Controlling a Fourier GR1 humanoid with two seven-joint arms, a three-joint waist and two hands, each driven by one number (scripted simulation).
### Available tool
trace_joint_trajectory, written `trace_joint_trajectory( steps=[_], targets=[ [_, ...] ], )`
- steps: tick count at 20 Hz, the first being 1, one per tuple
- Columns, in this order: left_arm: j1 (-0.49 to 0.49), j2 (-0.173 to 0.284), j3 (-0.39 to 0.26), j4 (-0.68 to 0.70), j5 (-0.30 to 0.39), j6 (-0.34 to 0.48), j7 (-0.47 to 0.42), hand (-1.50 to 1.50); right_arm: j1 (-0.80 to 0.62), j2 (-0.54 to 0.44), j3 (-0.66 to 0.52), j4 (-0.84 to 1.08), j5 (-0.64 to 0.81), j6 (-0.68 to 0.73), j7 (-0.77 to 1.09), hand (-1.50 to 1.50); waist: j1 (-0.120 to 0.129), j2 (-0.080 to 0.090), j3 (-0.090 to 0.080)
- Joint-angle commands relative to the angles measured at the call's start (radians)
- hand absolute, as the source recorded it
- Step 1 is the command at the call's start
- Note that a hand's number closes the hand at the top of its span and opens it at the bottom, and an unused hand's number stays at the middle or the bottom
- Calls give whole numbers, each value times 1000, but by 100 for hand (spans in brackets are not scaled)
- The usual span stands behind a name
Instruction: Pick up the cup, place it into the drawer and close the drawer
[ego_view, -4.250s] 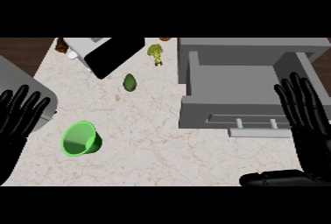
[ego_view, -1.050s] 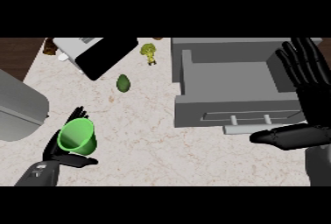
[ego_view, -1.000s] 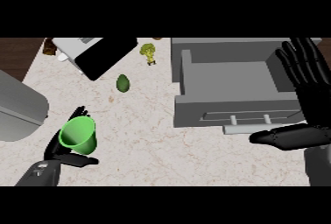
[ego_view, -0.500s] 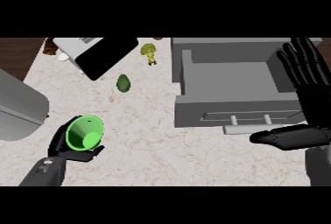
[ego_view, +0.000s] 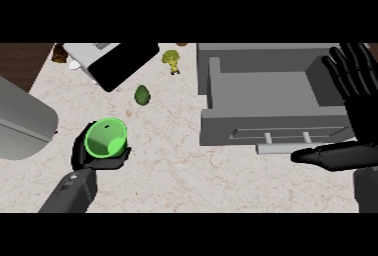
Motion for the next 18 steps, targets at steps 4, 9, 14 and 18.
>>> trace_joint_trajectory(
  steps=[4,9,14,18],
  targets=[
    [-108,-14,-12,-84,24,-63,-26,150,22,-43,-48,45,-25,43,-26,-150,14,-7,4],
    [-182,-106,-77,-232,8,40,117,150,9,3,8,11,38,-17,6,-150,31,-14,5],
    [-263,-118,-138,-372,17,19,324,150,65,-24,-43,39,-5,37,-63,-150,33,-16,5],
    [-367,-155,-258,-469,102,152,488,150,26,4,-4,3,40,-17,-16,-150,21,-21,5]
  ],
)
